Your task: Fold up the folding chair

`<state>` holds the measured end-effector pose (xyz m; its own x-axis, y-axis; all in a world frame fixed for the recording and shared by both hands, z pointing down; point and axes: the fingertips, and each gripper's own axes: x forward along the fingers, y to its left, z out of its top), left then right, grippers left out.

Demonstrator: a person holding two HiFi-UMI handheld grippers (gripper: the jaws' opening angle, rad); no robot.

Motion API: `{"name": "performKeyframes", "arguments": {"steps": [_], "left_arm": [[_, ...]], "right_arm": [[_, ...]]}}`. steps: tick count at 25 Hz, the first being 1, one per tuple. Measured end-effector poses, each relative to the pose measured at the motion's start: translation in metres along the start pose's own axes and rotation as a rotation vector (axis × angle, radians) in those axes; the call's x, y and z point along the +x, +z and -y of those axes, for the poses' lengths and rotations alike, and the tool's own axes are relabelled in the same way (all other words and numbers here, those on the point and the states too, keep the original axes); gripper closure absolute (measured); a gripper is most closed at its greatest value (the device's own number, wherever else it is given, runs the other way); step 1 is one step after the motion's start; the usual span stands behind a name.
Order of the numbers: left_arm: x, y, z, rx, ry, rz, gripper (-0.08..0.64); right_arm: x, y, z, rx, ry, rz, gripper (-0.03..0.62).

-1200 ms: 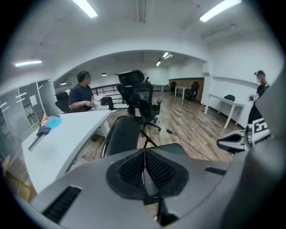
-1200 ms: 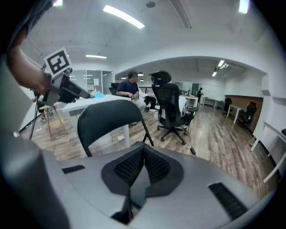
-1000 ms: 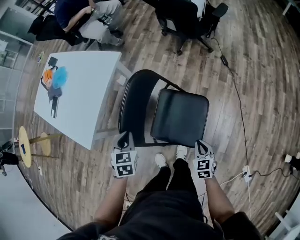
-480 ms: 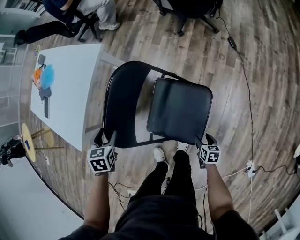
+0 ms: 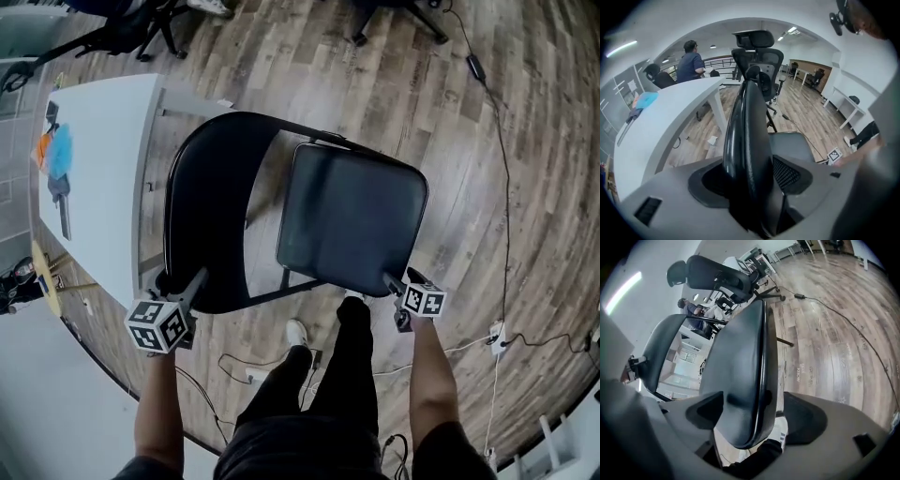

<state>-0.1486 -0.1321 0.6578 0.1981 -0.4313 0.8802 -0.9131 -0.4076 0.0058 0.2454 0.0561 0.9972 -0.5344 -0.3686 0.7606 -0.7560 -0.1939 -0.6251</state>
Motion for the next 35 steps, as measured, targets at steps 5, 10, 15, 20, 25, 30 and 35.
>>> {"name": "performKeyframes", "arguments": {"steps": [5,10,15,20,25,30,35], "left_arm": [[0.022,-0.005,0.006,-0.017,-0.098,-0.007,0.278],[0.022,-0.005,0.01,-0.008,-0.133,-0.003,0.302],[0.022,-0.005,0.009,-0.009,-0.156,-0.003,0.328],[0.01,-0.003,0.02,0.016,-0.189,-0.009,0.358],[-0.011,0.011,0.032,0.031,-0.195,-0.012,0.39],[-0.041,0.023,0.036,0.022,-0.163,-0.004,0.413],[-0.065,0.038,0.043,0.043,-0.171,0.036,0.443]], "right_arm": [[0.032,-0.004,0.0,0.041,0.155,-0.033,0.195],[0.044,-0.008,-0.006,0.055,0.247,-0.073,0.192],[0.044,-0.011,-0.004,0.079,0.253,-0.103,0.193],[0.035,-0.006,-0.013,0.073,0.286,-0.095,0.195],[0.015,0.0,-0.047,0.085,0.34,-0.075,0.221],[-0.004,0.005,-0.088,0.029,0.352,-0.082,0.262],[-0.029,0.01,-0.138,-0.021,0.411,-0.078,0.279]]}}
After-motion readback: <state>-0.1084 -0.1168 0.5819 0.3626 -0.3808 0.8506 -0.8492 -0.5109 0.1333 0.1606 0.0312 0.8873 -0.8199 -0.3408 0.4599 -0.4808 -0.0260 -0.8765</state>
